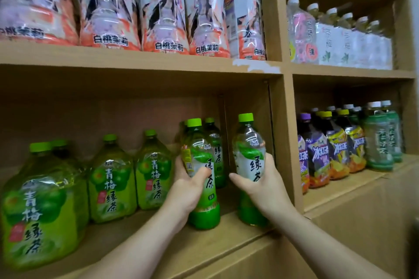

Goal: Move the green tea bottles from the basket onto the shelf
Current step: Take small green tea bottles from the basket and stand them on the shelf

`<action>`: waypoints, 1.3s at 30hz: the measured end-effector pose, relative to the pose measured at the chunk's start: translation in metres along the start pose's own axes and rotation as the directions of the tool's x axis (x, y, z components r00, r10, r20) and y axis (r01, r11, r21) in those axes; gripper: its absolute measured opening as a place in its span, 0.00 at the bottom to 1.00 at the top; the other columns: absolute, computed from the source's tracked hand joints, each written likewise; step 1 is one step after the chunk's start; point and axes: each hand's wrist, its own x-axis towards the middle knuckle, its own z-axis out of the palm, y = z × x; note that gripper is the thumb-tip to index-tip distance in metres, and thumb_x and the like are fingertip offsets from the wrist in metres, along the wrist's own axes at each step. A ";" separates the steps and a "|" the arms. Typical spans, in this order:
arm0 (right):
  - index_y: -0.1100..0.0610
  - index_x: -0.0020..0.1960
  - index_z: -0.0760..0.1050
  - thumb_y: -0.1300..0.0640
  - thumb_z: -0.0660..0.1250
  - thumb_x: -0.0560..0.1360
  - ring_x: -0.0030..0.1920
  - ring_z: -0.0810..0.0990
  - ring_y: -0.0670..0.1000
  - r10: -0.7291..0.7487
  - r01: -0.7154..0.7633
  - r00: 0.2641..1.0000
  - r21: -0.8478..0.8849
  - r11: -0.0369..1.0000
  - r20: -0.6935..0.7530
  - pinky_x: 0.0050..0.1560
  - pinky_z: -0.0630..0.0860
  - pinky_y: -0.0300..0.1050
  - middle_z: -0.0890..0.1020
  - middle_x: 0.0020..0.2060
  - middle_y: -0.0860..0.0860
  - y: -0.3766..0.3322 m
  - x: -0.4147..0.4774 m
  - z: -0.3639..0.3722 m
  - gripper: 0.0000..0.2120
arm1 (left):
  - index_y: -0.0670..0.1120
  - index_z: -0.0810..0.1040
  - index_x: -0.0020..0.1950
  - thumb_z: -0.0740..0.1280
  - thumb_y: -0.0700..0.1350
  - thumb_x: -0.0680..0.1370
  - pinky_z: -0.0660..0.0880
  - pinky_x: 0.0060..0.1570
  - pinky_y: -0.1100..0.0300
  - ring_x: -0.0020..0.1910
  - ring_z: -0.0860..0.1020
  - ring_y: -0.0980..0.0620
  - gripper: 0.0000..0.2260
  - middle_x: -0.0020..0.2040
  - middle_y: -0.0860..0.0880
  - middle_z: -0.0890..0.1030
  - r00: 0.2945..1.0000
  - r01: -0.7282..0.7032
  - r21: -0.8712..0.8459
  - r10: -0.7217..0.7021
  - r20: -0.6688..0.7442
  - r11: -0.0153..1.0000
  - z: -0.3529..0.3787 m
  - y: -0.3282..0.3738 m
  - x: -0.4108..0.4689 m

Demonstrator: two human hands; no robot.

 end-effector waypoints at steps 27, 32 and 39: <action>0.51 0.54 0.63 0.60 0.76 0.68 0.43 0.81 0.52 0.145 -0.146 0.989 -0.142 0.979 -0.022 0.46 0.81 0.57 0.80 0.45 0.48 0.025 0.040 0.032 0.24 | 0.48 0.62 0.59 0.75 0.53 0.69 0.71 0.39 0.56 0.46 0.79 0.46 0.28 0.52 0.46 0.80 0.998 0.024 0.700 0.024 -0.058 0.714 0.009 -0.031 0.033; 0.59 0.51 0.67 0.69 0.71 0.71 0.42 0.76 0.50 0.266 -0.262 0.964 0.245 0.933 0.020 0.44 0.82 0.62 0.73 0.44 0.46 0.031 0.043 0.046 0.16 | 0.49 0.62 0.57 0.76 0.53 0.69 0.69 0.37 0.58 0.43 0.79 0.47 0.27 0.51 0.47 0.80 0.994 -0.035 0.663 0.094 -0.053 0.748 0.004 -0.040 0.041; 0.56 0.50 0.79 0.68 0.68 0.74 0.60 0.75 0.57 0.342 -0.373 0.927 0.499 0.783 0.156 0.48 0.82 0.55 0.73 0.61 0.53 0.035 0.043 0.039 0.09 | 0.55 0.62 0.57 0.75 0.48 0.70 0.77 0.44 0.51 0.46 0.80 0.45 0.25 0.50 0.47 0.80 0.979 -0.161 0.651 0.204 0.009 0.742 0.003 -0.048 0.036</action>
